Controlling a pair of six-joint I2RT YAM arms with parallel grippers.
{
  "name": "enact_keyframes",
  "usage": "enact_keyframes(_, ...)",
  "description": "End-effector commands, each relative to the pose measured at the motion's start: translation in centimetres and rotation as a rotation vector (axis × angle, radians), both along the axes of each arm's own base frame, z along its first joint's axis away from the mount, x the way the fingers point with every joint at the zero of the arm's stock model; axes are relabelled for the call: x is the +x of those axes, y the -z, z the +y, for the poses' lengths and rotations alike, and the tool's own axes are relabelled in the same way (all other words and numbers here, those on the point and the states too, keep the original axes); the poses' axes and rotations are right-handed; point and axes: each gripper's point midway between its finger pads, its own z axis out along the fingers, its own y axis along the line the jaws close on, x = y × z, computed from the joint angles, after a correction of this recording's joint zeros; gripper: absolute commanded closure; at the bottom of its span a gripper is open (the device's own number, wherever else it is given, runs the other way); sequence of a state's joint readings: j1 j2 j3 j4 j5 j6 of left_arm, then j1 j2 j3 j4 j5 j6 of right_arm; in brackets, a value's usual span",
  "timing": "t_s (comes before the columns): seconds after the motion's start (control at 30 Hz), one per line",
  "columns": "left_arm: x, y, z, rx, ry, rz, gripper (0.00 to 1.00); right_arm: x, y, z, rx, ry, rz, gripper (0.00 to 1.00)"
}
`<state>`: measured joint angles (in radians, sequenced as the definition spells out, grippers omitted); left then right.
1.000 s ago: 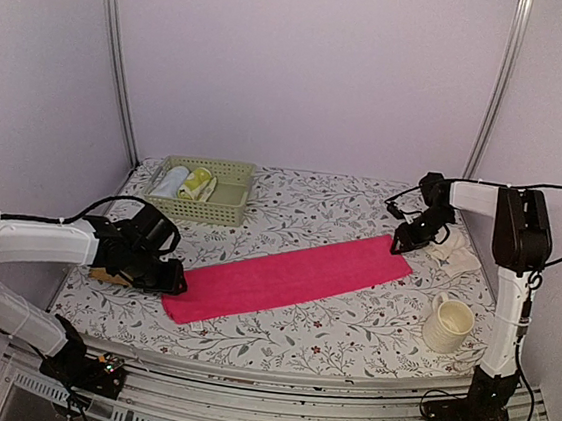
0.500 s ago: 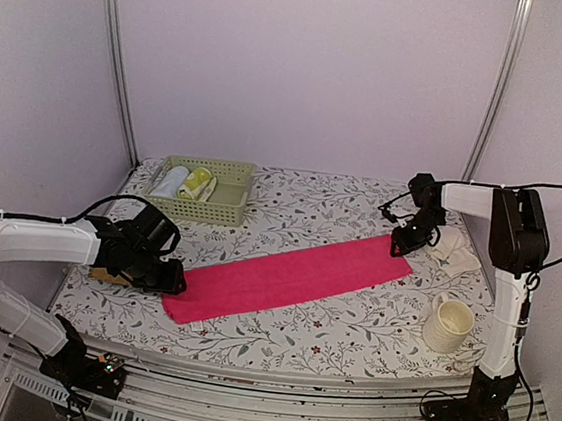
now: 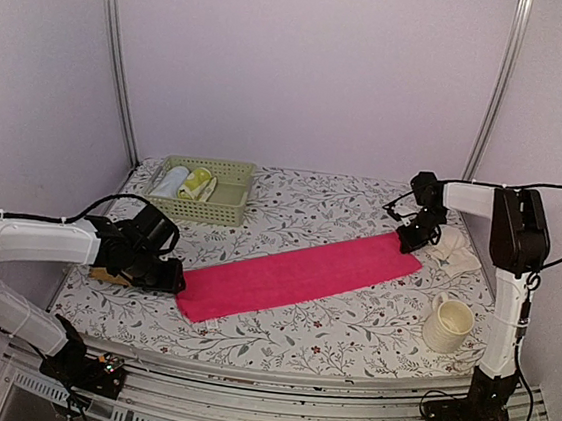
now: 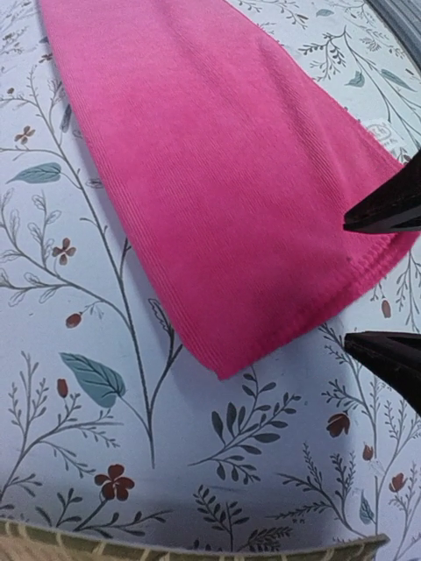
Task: Roll the towels
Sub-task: Pick up the towel from the center of the board.
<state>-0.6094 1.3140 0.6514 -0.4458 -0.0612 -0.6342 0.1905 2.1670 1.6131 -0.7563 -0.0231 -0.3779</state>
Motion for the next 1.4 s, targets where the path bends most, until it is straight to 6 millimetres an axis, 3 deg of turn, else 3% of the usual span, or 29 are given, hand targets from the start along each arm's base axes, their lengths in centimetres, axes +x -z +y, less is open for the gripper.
enact_keyframes(0.0,0.4,0.3,0.1,0.005,0.011,-0.009,0.59,1.3,-0.8,-5.7,-0.094,0.099,-0.011,0.98)
enact_keyframes(0.1,0.5,0.8,0.0,0.009,0.022,0.006,0.59,2.2,-3.5,-5.8,-0.058,0.094,-0.056,0.98)
enact_keyframes(0.23,0.6,1.5,-0.2,0.017,0.033,0.025,0.59,2.0,-6.1,-3.6,0.063,0.06,-0.068,0.98)
enact_keyframes(0.67,0.8,2.7,-0.1,0.058,0.033,0.083,0.59,-4.7,-10.1,5.9,0.617,-0.059,0.173,0.98)
enact_keyframes(0.83,1.3,2.8,0.0,0.074,0.027,0.092,0.59,-6.8,-10.8,8.9,0.708,-0.102,0.258,0.98)
enact_keyframes(1.17,1.8,3.8,-0.7,0.07,0.024,0.135,0.59,-9.8,-10.7,16.8,0.843,-0.253,0.376,0.98)
enact_keyframes(1.37,2.0,3.8,-2.3,0.006,0.056,0.142,0.6,-11.1,-10.3,21.5,0.904,-0.297,0.44,0.98)
